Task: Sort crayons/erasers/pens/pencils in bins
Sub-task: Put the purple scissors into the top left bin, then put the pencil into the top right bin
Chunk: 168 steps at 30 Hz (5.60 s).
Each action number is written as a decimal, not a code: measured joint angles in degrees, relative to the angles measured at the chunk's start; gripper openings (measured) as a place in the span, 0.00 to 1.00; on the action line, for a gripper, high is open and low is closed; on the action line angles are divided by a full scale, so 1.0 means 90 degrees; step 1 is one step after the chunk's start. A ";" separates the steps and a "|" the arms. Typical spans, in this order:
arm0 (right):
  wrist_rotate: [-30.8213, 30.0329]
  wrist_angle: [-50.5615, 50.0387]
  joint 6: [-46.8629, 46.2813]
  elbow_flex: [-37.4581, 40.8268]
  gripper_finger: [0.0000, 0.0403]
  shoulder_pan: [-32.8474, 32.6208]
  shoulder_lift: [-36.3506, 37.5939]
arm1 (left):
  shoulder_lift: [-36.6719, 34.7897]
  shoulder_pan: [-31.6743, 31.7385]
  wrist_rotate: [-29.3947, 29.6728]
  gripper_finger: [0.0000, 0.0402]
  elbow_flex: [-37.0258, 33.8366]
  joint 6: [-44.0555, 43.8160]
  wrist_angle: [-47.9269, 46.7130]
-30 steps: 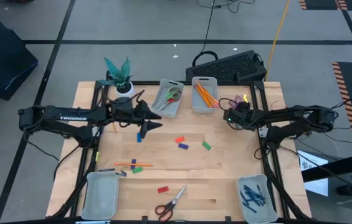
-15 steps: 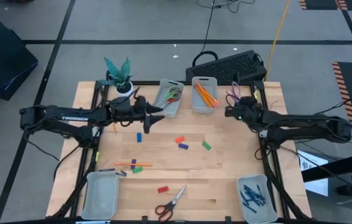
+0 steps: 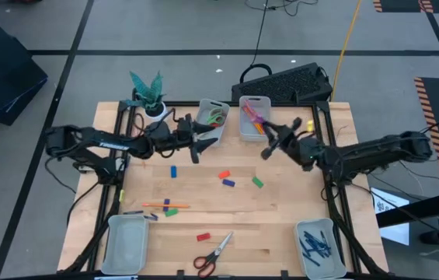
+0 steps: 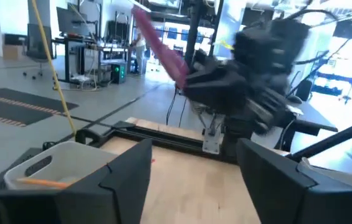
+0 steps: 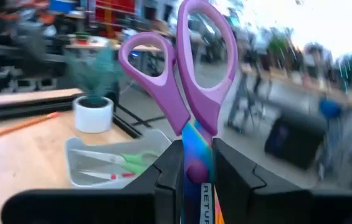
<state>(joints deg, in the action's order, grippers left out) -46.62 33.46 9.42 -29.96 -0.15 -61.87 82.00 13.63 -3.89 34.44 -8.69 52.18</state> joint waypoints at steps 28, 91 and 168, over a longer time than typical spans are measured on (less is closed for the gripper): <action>0.0542 0.4416 0.5208 -0.1130 0.15 -0.0668 -0.2607 | 0.0701 -0.0360 -0.0081 0.57 0.1715 0.1080 0.0432; -0.2128 0.1773 0.1521 -0.1129 0.60 -0.1622 -0.2600 | 0.4776 0.2411 -0.0769 0.14 1.0087 -0.0099 -1.3567; -0.0484 -0.0313 0.0562 -0.1125 0.60 -0.3275 -0.2486 | 0.1726 -0.4107 -0.0208 0.04 0.1663 -0.1883 -1.1698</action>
<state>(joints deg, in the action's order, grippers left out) -50.98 30.64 14.48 -40.08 -29.63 -84.25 97.54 -23.33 -5.76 49.41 -25.64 -53.10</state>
